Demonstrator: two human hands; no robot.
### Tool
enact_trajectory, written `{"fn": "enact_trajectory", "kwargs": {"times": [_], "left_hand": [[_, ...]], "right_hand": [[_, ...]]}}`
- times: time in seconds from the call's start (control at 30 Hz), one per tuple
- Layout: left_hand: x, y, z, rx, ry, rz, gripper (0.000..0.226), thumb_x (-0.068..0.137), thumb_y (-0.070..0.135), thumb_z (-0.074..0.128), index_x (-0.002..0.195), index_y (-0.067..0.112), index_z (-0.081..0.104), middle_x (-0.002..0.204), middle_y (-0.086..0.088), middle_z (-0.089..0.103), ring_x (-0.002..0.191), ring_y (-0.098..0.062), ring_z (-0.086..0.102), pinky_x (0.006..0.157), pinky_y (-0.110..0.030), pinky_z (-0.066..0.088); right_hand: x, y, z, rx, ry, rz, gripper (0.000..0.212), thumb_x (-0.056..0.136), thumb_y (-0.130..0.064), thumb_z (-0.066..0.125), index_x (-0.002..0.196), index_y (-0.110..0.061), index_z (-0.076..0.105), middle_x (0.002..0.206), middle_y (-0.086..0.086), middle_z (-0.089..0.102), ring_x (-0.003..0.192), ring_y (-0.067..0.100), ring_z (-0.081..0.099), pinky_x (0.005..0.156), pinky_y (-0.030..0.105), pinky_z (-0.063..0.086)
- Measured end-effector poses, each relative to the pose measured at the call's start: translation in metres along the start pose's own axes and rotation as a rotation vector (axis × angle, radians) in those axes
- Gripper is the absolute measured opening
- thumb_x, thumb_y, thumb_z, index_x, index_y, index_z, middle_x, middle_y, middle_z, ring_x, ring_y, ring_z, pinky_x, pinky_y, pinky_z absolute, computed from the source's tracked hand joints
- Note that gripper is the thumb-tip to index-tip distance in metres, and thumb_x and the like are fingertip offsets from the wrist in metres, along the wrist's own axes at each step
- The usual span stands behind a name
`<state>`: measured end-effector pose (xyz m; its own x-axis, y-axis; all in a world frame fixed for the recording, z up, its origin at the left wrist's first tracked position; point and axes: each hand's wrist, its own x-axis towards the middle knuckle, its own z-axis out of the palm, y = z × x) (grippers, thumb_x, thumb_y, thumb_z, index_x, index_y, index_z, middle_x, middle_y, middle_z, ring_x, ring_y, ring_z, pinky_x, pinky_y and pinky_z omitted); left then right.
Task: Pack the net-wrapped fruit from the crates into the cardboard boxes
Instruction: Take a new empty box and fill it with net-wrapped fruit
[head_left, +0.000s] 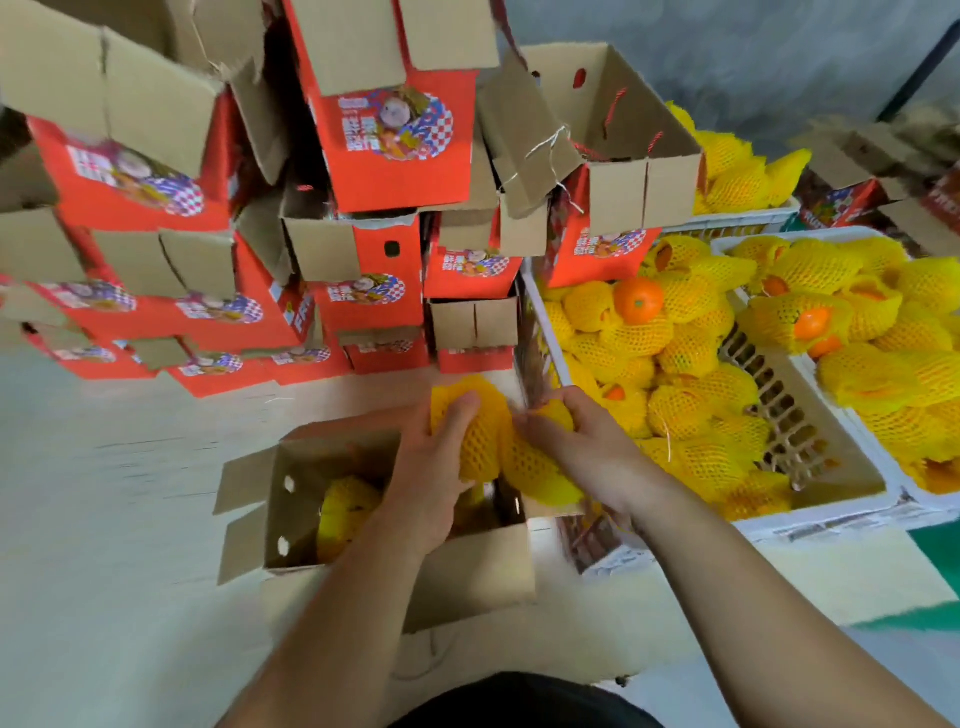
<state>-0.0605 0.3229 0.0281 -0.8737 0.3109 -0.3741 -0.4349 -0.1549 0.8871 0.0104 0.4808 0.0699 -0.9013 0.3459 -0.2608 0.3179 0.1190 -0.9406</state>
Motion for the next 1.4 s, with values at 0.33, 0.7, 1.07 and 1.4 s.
{"fn": "enact_trajectory", "kwargs": {"times": [0.33, 0.7, 1.07, 1.4], "left_hand": [[0.015, 0.034, -0.096, -0.054, 0.030, -0.254, 0.039, 0.081, 0.052, 0.073, 0.117, 0.035, 0.072, 0.116, -0.004, 0.076, 0.102, -0.025, 0.074, 0.083, -0.052, 0.061], [0.026, -0.034, -0.114, 1.110, -0.053, -0.256, 0.043, 0.090, 0.049, 0.071, 0.123, 0.022, 0.066, 0.124, 0.005, 0.069, 0.120, -0.027, 0.064, 0.092, -0.033, 0.052], [0.039, -0.044, -0.113, 1.640, -0.501, -0.347, 0.035, 0.106, 0.009, 0.043, 0.137, 0.004, 0.059, 0.141, -0.018, 0.058, 0.130, -0.037, 0.055, 0.112, -0.040, 0.043], [0.027, -0.011, -0.043, 1.039, -0.268, 0.303, 0.013, 0.097, 0.011, 0.053, 0.090, 0.020, 0.058, 0.088, 0.003, 0.064, 0.086, -0.015, 0.061, 0.080, -0.030, 0.050]], "right_hand": [[0.018, 0.006, 0.096, 0.611, -0.289, 0.335, 0.033, 0.093, -0.040, 0.055, 0.116, -0.028, 0.076, 0.114, 0.012, 0.074, 0.097, 0.027, 0.072, 0.078, 0.037, 0.057], [0.043, 0.038, 0.142, -0.822, -0.448, 0.341, 0.040, 0.096, -0.041, 0.062, 0.127, -0.016, 0.061, 0.120, 0.007, 0.063, 0.116, 0.030, 0.061, 0.089, 0.025, 0.047], [0.056, 0.061, 0.161, -1.328, -0.638, 0.274, 0.027, 0.104, -0.008, 0.051, 0.129, -0.003, 0.060, 0.134, 0.015, 0.059, 0.131, 0.028, 0.053, 0.102, 0.032, 0.040], [0.029, 0.041, 0.095, -0.501, -0.063, -0.069, 0.018, 0.095, -0.008, 0.049, 0.100, -0.023, 0.057, 0.098, -0.001, 0.067, 0.095, 0.022, 0.064, 0.075, 0.033, 0.046]]}}
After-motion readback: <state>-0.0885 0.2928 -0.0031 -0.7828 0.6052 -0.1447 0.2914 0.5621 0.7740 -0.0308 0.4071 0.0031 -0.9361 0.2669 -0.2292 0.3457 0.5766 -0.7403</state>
